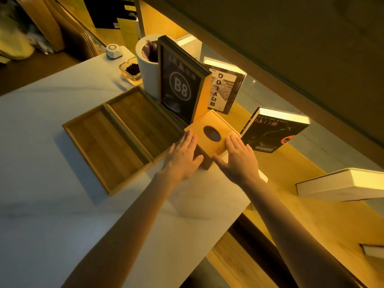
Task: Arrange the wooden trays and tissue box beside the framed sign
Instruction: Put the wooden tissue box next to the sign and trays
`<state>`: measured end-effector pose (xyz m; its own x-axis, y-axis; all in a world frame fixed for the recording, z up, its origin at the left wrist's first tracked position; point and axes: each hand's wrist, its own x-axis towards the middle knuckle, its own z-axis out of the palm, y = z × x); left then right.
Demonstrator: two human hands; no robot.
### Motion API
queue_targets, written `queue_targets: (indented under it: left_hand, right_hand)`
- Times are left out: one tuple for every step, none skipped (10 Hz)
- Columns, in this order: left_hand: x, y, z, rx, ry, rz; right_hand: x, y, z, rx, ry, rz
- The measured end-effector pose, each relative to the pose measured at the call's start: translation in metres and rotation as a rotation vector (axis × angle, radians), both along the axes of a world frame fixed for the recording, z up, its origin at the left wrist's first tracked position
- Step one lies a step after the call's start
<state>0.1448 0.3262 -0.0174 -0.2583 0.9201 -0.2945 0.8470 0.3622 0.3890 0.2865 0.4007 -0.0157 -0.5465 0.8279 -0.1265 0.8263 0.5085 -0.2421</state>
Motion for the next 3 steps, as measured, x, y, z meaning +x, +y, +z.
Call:
queue_targets:
  left_hand:
    - [-0.007,-0.005,0.022,-0.005,-0.076,0.068]
    - [-0.017,-0.017,0.049,0.049,-0.299,0.189]
    - [-0.037,-0.033,0.086,0.163,-0.318,0.283]
  right_hand:
    - [-0.012,-0.002,0.019,-0.028,0.099,-0.001]
    - [-0.029,-0.016,0.041,-0.084,0.232,0.089]
    - [-0.05,-0.031,0.073,-0.189,0.416,0.157]
